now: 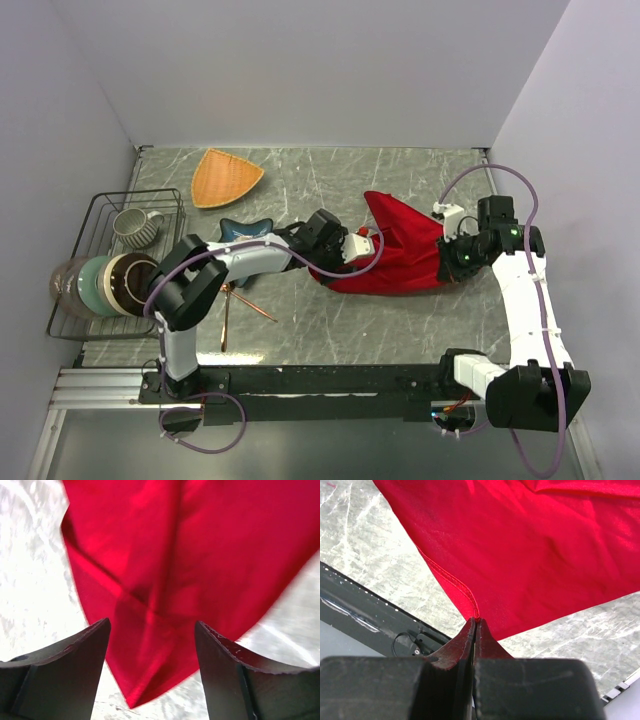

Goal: Fold the napkin into a case and place the utensils inside
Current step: Pick up the crumpled napkin from the center of the board.

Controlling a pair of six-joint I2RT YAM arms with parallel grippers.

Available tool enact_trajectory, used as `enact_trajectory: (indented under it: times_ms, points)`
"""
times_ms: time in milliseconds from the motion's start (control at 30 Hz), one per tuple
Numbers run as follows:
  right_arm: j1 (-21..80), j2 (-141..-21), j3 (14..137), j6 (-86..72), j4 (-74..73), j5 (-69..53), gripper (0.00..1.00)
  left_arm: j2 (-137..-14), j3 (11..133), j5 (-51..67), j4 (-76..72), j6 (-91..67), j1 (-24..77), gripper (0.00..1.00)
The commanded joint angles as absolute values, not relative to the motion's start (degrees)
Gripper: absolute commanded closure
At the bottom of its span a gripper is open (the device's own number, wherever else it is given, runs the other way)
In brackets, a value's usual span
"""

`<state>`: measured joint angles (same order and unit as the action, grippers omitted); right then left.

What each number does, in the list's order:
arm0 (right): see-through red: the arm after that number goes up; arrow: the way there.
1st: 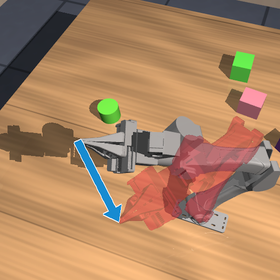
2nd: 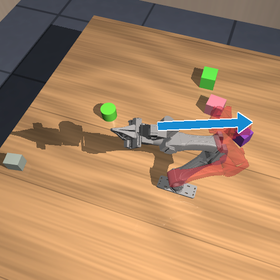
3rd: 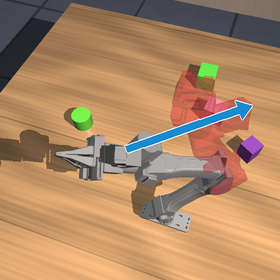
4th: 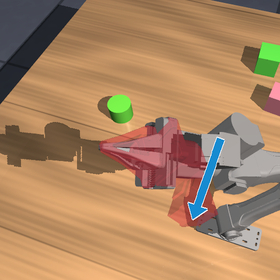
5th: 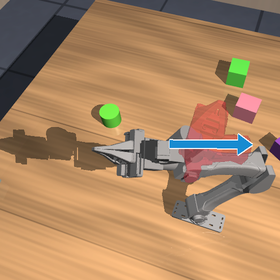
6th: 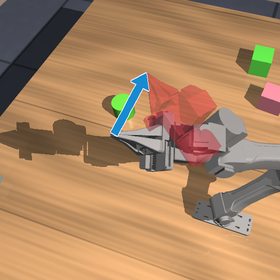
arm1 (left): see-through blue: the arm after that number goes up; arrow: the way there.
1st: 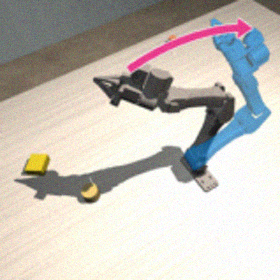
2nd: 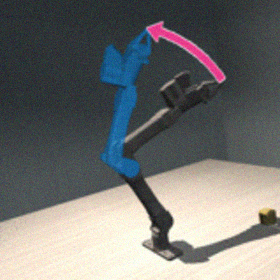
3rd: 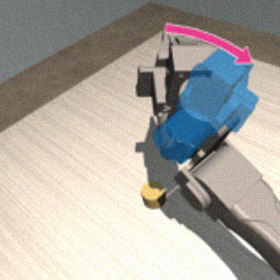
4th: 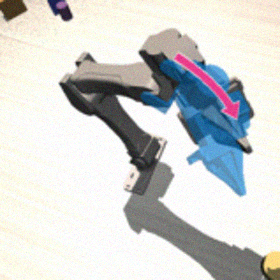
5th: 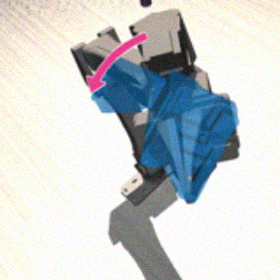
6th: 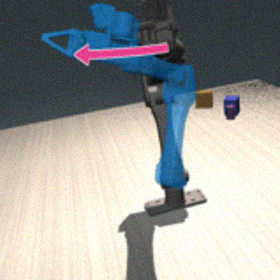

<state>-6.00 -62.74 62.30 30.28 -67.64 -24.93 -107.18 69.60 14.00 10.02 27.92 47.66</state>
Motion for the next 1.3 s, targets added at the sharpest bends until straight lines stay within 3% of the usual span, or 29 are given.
enact_trajectory:
  times_ms: [0,167,467,567,733,1000,1133,1267]
  points:
    - [-6.85,-61.79,62.4,29.62,-68.29,-24.7,1.0,-109.68,70.05,5.47,7.82,26.98,47.99,0.28]
    - [-7.82,-62.14,63.37,30.06,-68.91,-24.43,1.0,-110.13,69.26,0.53,7.73,28.39,48.43,0.39]
    - [-8.96,-61.35,65.83,29.62,-68.12,-22.59,1.0,-104.24,76.55,7.9,17.57,20.22,41.84,0.9]
    - [-9.23,-61.7,67.84,28.92,-67.15,-22.15,1.0,-103.36,80.76,12.99,21.95,17.59,39.21,0.99]
    - [-10.02,-63.19,74.52,26.29,-63.46,-20.13,1.0,-104.68,93.13,23.37,28.82,8.9,33.5,0.99]
    - [-12.04,-68.37,99.12,18.11,-53.89,-15.82,1.0,-105.74,118.97,35.26,27.16,-16.84,24.96,0.99]
    - [-12.04,-68.3,106.95,13.81,-51.69,-15.91,1.0,-101.26,117.96,40.07,22.25,-22.32,25.57,0.99]
    - [-12.04,-60.94,105.57,12.22,-48.87,-18.19,1.0,-91.25,106.03,41.83,15.24,-24.34,26.8,0.99]
